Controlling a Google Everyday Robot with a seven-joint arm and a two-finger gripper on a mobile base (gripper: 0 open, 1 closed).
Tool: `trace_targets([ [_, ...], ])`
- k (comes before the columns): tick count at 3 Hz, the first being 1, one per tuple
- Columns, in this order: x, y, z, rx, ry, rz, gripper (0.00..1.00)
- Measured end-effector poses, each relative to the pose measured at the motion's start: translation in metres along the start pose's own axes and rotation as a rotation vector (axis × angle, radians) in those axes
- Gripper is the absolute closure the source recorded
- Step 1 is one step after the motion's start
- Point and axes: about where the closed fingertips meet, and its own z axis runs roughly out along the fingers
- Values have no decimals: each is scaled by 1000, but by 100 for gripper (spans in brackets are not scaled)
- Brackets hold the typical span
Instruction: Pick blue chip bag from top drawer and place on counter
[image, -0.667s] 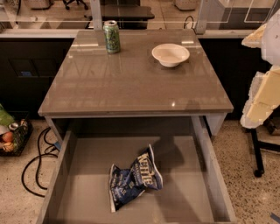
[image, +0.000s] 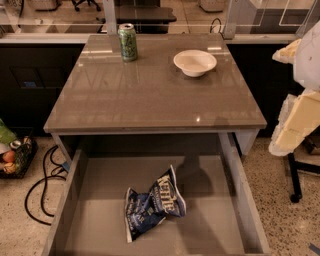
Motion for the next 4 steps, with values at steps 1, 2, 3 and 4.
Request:
trace_targets([
  [1, 3, 21, 27, -3, -30, -4, 0],
  [2, 6, 42, 58, -14, -68, 3, 0],
  [3, -7, 78, 111, -66, -123, -9, 0],
  [4, -11, 79, 120, -61, -120, -2, 0],
])
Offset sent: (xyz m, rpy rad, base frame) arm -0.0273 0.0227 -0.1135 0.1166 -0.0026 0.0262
